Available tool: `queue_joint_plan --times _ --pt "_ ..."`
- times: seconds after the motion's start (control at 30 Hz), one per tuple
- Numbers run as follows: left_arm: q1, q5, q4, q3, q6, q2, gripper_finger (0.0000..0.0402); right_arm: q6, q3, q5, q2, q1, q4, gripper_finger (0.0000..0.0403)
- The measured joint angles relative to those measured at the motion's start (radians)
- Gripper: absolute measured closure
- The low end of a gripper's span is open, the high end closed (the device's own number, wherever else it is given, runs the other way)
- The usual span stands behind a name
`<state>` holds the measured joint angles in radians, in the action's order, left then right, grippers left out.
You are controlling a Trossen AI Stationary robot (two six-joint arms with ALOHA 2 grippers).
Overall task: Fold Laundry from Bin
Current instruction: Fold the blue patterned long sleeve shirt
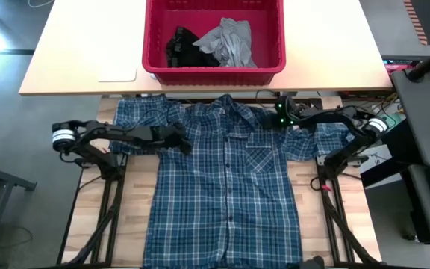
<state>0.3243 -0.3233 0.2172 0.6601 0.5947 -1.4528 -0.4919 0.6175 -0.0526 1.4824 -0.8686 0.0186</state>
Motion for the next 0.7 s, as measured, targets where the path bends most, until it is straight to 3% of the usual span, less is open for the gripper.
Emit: queue_joint_plan --times 0.13,0.4,0.7 --pt "0.006 0.0 0.039 -0.002 0.005 -0.013 0.0169 0.012 0.027 -0.038 -0.05 -0.037 0.001 0.0394" --pt "0.006 -0.002 0.033 -0.002 -0.009 -0.022 0.0169 0.286 0.101 -0.301 -0.122 -0.017 0.059 0.0394" --pt "0.007 -0.009 0.026 0.0 -0.044 -0.02 0.0169 0.418 0.177 -0.288 0.027 0.16 0.1 0.0394"
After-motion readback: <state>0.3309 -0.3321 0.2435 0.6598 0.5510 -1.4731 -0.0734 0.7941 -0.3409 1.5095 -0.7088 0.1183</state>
